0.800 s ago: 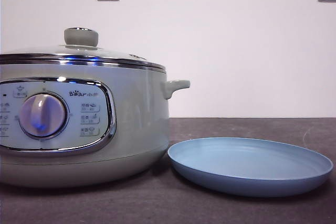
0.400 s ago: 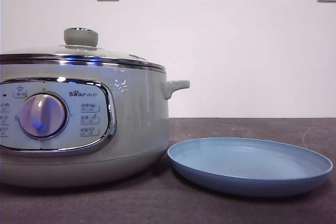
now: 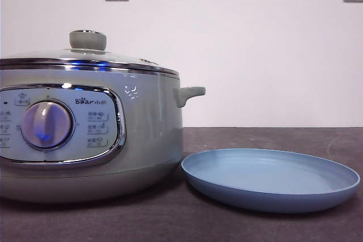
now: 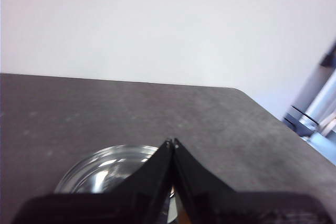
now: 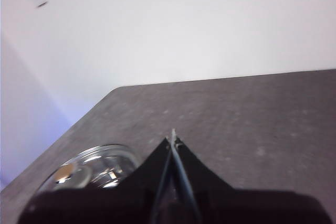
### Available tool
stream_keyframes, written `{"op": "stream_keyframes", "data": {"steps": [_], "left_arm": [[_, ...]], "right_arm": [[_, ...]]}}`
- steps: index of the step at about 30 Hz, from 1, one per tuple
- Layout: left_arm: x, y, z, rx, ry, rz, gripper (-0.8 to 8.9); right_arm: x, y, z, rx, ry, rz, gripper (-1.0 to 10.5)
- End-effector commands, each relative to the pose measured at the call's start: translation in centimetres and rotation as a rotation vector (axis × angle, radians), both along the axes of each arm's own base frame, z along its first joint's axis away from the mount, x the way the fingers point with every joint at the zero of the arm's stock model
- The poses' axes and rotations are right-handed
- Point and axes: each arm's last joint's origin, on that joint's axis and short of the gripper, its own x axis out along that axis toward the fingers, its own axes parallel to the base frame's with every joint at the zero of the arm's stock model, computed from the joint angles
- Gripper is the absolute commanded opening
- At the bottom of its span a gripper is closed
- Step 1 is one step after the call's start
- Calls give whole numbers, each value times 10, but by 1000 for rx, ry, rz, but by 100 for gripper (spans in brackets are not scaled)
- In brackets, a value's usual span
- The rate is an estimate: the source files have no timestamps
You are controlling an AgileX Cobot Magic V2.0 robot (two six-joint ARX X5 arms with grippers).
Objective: Take the potato out from the steamer,put the potato on the plate,close the lid
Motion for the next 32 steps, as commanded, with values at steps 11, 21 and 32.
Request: {"op": "stream_keyframes", "data": {"steps": [11,21,32], "left_arm": [[42,-7,67,119,143,-187,-4],[58,-9,66,118,186,-202,331],[73,-29,56,189,234,-181,334]], "right_arm": [[27,15,66,-154,43,342,3],[32,20,69,-176,43,321,505],[32,23,69,-179,43,330,503]]}}
